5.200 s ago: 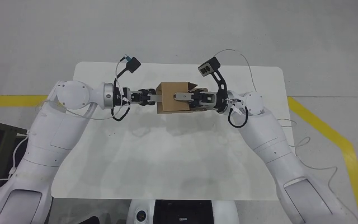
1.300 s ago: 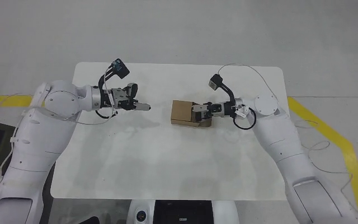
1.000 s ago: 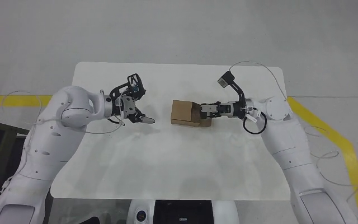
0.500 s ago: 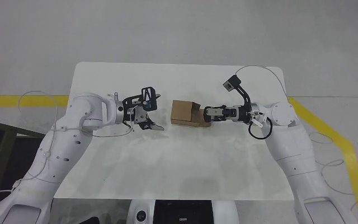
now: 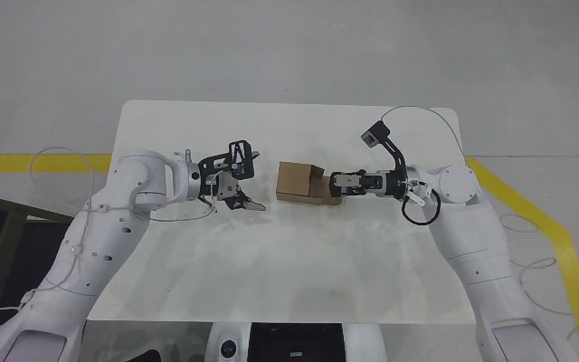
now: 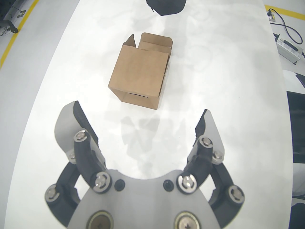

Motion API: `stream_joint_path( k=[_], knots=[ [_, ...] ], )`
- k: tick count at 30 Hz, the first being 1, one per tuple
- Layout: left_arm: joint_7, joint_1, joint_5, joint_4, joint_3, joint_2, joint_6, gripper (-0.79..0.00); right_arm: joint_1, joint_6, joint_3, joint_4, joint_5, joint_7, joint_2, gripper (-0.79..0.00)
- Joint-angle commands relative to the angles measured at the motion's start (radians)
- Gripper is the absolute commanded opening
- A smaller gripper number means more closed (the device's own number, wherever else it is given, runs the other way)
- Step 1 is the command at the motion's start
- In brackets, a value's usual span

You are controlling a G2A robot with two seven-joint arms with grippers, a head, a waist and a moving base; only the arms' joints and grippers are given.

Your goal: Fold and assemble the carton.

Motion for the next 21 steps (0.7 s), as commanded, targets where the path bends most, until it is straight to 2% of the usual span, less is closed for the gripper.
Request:
stream_joint_path(
  k=[1,4,6,12,21],
  knots=[
    [-0.001,0.003,0.027,0.01,-0.002,0.001,0.016,0.0,0.0,0.0,0.0,0.0,0.0,0.0,0.0,0.0],
    [0.032,-0.015,0.049,0.038,0.019,-0.002,-0.045,0.0,0.0,0.0,0.0,0.0,0.0,0.0,0.0,0.0],
    [0.087,-0.036,0.07,0.066,0.063,-0.005,-0.045,0.0,0.0,0.0,0.0,0.0,0.0,0.0,0.0,0.0],
    [0.329,-0.141,0.222,0.207,0.185,-0.015,-0.045,0.0,0.0,0.0,0.0,0.0,0.0,0.0,0.0,0.0],
    [0.617,-0.278,0.359,0.377,0.357,-0.072,-0.045,0.0,0.0,0.0,0.0,0.0,0.0,0.0,0.0,0.0]
  ],
)
